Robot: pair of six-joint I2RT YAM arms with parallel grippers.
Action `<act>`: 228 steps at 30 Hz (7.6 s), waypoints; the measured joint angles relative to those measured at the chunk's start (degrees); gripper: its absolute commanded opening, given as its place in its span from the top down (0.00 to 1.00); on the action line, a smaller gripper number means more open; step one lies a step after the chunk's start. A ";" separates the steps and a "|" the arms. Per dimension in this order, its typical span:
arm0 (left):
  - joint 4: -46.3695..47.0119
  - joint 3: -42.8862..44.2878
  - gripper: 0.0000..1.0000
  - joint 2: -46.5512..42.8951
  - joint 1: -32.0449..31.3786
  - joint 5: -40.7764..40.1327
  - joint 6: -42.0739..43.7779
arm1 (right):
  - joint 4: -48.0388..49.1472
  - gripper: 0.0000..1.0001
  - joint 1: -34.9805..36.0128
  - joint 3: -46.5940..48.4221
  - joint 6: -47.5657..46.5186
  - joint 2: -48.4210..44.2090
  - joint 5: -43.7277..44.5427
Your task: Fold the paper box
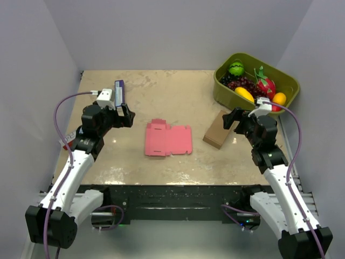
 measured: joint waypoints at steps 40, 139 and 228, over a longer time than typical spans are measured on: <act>14.43 -8.24 0.19 33.31 -2.40 24.15 -8.09 | -4.79 0.02 0.00 6.08 1.09 -2.12 -9.64; 1.81 -2.78 0.10 0.57 -7.28 21.46 5.38 | -0.42 1.00 36.85 11.93 -11.96 13.90 14.58; -1.31 -0.81 1.00 15.80 -13.29 30.99 11.26 | -6.82 0.25 38.49 17.31 -18.69 25.53 -1.79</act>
